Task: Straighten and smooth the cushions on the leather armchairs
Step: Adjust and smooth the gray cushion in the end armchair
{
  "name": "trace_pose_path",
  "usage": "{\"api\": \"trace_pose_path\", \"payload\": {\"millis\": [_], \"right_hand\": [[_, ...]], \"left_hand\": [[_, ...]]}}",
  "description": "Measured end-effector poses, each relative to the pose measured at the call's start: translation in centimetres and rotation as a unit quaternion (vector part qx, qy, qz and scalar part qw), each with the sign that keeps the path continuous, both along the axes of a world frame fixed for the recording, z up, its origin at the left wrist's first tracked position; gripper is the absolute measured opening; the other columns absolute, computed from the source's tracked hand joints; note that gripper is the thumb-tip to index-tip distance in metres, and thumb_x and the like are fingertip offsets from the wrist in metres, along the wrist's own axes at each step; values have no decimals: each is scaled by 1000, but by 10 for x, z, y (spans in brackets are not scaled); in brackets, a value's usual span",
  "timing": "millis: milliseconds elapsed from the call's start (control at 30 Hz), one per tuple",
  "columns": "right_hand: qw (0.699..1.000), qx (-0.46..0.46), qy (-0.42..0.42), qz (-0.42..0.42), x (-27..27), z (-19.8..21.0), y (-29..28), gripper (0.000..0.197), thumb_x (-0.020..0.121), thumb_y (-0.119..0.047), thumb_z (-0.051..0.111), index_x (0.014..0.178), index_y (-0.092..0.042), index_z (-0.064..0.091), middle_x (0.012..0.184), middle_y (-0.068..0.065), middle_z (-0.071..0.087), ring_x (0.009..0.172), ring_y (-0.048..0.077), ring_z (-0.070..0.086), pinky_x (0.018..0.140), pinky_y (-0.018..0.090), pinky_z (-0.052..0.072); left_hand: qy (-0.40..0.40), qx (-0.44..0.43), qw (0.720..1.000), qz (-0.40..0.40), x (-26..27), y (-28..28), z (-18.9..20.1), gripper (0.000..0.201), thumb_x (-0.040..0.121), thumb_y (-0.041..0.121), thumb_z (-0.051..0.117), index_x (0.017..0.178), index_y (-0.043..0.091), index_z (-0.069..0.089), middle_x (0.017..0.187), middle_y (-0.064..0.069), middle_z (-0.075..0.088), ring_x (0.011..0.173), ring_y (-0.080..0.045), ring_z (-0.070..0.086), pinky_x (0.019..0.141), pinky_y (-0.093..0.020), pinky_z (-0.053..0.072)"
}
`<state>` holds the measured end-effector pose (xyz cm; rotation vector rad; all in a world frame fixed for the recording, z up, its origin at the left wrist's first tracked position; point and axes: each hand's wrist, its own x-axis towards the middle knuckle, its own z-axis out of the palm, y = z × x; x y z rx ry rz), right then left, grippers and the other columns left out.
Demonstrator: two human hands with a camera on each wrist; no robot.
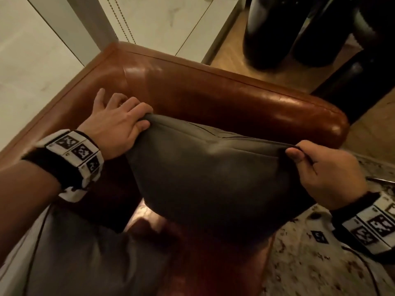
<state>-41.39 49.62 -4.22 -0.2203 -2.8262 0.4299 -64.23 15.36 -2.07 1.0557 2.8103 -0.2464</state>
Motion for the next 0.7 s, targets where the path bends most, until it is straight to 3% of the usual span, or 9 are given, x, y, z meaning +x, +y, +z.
{"api": "trace_pose_path", "payload": {"millis": [100, 167, 233, 333, 433, 533, 600, 700], "right_hand": [[996, 17, -76, -36, -18, -15, 14, 47, 97, -51, 31, 80, -17, 58, 63, 3, 60, 60, 32, 60, 55, 37, 47], [984, 16, -171, -52, -25, -30, 20, 42, 93, -52, 32, 94, -21, 61, 82, 2, 66, 79, 29, 64, 69, 42, 52], [988, 20, -140, -58, -22, -35, 13, 33, 94, -41, 42, 111, -21, 61, 106, 3, 67, 98, 27, 62, 84, 42, 49], [999, -5, -26, -24, -17, -33, -39, 40, 94, -30, 46, 130, -17, 57, 131, 3, 57, 122, 21, 52, 104, 40, 40], [990, 0, -138, -24, -24, -55, -75, 58, 98, -46, 26, 151, -24, 27, 157, -2, 30, 145, 14, 26, 120, 35, 14], [984, 31, -171, -45, -28, -73, -59, 60, 99, -53, 15, 153, -27, 19, 160, -7, 22, 148, 10, 14, 120, 31, 3], [985, 31, -158, -66, -29, -71, -54, 57, 99, -53, 17, 150, -28, 27, 156, -7, 30, 146, 12, 21, 120, 32, 8], [979, 37, -156, -125, -41, -57, -51, 54, 97, -56, 24, 140, -29, 41, 142, -4, 46, 134, 19, 37, 117, 41, 19]], "left_hand": [[-27, -25, 999, 29, -13, 26, -19, 38, 96, 49, 20, 131, 40, 31, 135, 2, 40, 132, -32, 30, 112, -66, 6], [-33, -35, 998, 46, -11, 49, -34, 40, 97, 43, 28, 137, 42, 25, 143, -1, 32, 135, -33, 25, 111, -68, 6], [-4, 20, 999, 33, 8, 76, -42, 52, 93, 34, 37, 143, 38, 23, 148, -2, 30, 139, -32, 23, 114, -63, 8], [-15, 146, 985, -87, 70, 127, -52, 53, 93, 38, 30, 144, 27, 35, 147, 2, 41, 138, -25, 33, 117, -52, 14], [-78, 87, 983, -139, 91, 148, -74, 57, 96, 44, 17, 150, 28, 26, 156, 7, 30, 145, -20, 25, 119, -51, 9], [-55, 92, 990, -90, 58, 134, -88, 54, 98, 48, 15, 150, 36, 21, 156, 17, 26, 145, -23, 24, 119, -49, 4], [-43, 88, 992, -78, 47, 127, -87, 52, 97, 49, 17, 147, 37, 26, 150, 14, 36, 138, -23, 32, 118, -51, 7], [-29, 108, 992, -56, 46, 130, -81, 46, 96, 49, 25, 134, 28, 42, 128, 2, 50, 122, -23, 45, 116, -49, 16]]}}
